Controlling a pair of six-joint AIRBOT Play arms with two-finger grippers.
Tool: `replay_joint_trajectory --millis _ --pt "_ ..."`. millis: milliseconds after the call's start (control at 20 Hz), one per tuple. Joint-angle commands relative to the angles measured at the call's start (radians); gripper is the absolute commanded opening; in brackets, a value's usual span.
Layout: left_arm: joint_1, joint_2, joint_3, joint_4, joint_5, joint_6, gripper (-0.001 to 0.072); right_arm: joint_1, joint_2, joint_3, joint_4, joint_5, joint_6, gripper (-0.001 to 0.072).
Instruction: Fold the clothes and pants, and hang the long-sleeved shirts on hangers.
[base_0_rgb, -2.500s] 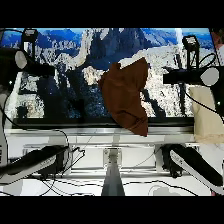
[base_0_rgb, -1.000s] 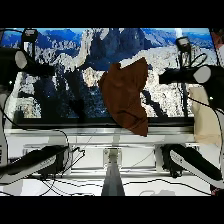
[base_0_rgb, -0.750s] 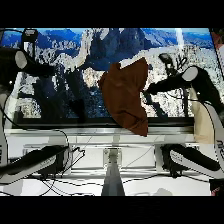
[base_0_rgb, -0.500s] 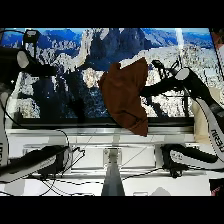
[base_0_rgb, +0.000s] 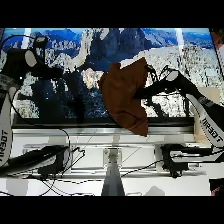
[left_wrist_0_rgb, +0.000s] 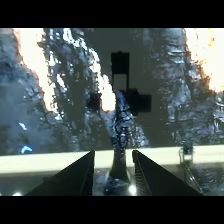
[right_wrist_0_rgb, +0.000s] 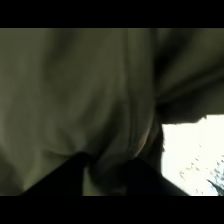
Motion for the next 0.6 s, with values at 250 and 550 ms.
replay_joint_trajectory --millis 250,550 --pt "0.001 -0.012 0.000 -0.017 0.003 0.000 0.0267 0.024 -0.002 0.134 0.014 0.173 -0.052 0.0031" --pt "0.000 -0.012 0.000 -0.102 0.002 0.001 0.0267 0.024 0.047 0.392 0.014 0.356 -0.050 0.0017"
